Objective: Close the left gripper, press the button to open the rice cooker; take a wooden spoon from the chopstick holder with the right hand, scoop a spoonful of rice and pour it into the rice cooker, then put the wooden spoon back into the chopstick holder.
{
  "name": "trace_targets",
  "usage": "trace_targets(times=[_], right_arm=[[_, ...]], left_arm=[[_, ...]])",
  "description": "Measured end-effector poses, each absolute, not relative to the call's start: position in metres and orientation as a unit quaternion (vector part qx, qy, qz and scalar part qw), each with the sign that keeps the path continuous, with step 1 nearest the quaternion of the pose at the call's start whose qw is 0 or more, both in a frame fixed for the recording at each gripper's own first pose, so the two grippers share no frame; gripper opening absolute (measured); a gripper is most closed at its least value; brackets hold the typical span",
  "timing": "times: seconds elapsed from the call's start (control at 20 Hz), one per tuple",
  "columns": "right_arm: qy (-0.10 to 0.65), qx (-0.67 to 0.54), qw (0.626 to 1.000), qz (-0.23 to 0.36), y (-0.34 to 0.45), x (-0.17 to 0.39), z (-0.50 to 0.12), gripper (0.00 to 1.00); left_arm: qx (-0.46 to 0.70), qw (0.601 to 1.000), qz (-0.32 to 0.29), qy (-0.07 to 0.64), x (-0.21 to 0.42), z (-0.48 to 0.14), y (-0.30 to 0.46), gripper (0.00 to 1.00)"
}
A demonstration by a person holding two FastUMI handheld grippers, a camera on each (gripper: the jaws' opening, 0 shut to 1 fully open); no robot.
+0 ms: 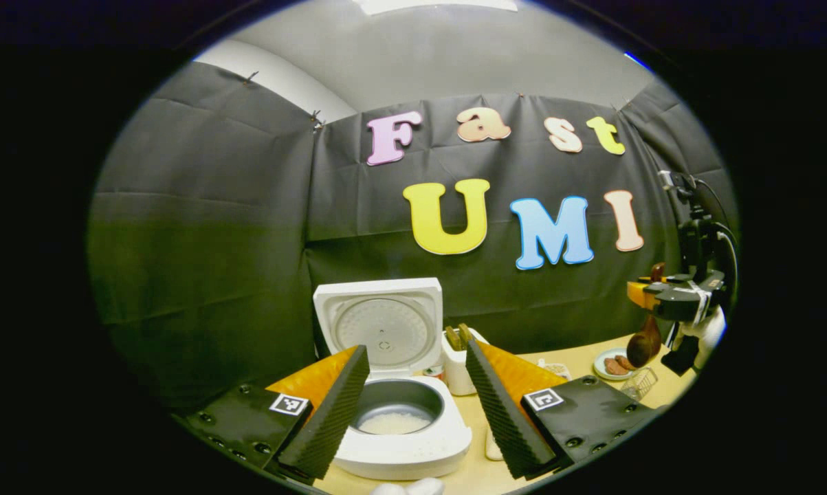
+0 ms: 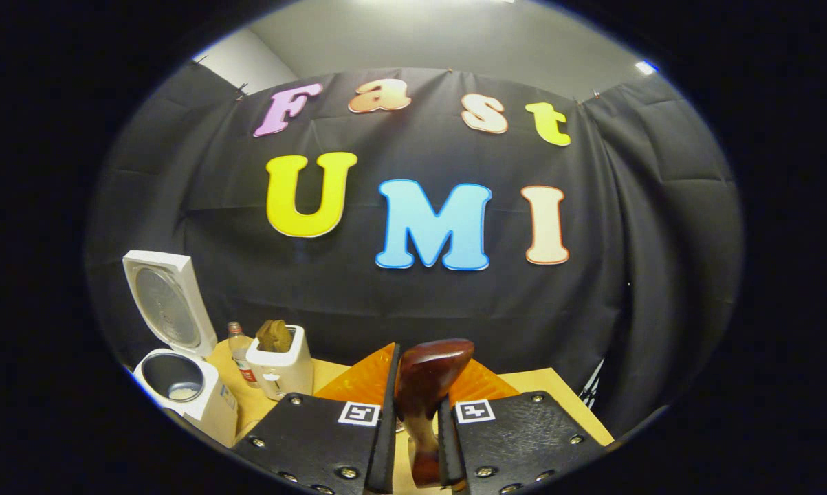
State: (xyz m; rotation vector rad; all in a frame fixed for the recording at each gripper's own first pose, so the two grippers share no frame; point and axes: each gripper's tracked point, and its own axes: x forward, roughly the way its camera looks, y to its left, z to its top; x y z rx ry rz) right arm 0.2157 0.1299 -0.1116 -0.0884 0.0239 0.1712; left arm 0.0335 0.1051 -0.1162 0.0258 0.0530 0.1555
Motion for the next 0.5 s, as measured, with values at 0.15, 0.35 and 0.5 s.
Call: trace_targets(times=[0.15, 0.35, 0.5], right_arm=[[0.02, -0.06, 0.991, 0.115, 0.181, 0.205, -0.131, 0.25], [0.04, -0.105, 0.985, 0.13, 0.217, 0.2, -0.175, 0.26], [0.045, -0.159, 0.978, 0.124, 0.231, 0.199, -0.208, 0.26]], left_arm=[[0.014, 0.996, 0.081, 0.03, 0.03, -0.123, 0.119, 1.0], [0.011, 0.996, 0.085, 0.038, 0.026, -0.132, 0.131, 1.0], [0.014, 0.995, 0.087, 0.037, 0.023, -0.135, 0.138, 1.0]])
